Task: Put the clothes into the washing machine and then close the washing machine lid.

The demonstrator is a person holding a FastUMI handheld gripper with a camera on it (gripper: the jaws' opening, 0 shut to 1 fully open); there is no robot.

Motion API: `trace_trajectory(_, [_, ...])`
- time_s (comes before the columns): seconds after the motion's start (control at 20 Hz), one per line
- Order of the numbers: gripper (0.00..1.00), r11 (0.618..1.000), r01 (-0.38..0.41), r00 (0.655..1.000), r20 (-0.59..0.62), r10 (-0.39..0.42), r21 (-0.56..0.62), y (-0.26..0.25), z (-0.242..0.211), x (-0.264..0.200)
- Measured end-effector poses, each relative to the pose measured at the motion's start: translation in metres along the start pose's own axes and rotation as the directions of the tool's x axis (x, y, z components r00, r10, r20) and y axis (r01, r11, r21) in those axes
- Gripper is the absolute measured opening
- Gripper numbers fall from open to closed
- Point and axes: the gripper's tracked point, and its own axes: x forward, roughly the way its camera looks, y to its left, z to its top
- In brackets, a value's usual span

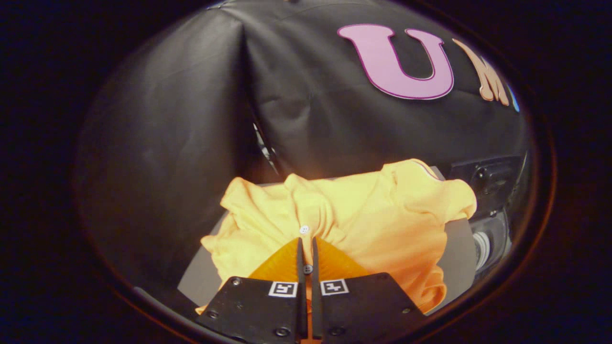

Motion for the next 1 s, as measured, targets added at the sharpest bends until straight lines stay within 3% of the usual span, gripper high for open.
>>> trace_trajectory(0.15, [0.03,0.997,-0.007,0.996,0.086,0.013,-0.071,-0.006,0.028,-0.024])
trace_trajectory(0.45, [0.03,0.983,0.109,0.954,0.293,-0.061,-0.15,-0.013,0.109,-0.096])
trace_trajectory(0.7, [0.03,0.978,0.196,0.89,0.433,-0.145,-0.076,-0.043,0.165,-0.16])
trace_trajectory(1.0, [0.03,0.954,0.298,0.824,0.503,-0.261,0.007,-0.111,0.182,-0.208])
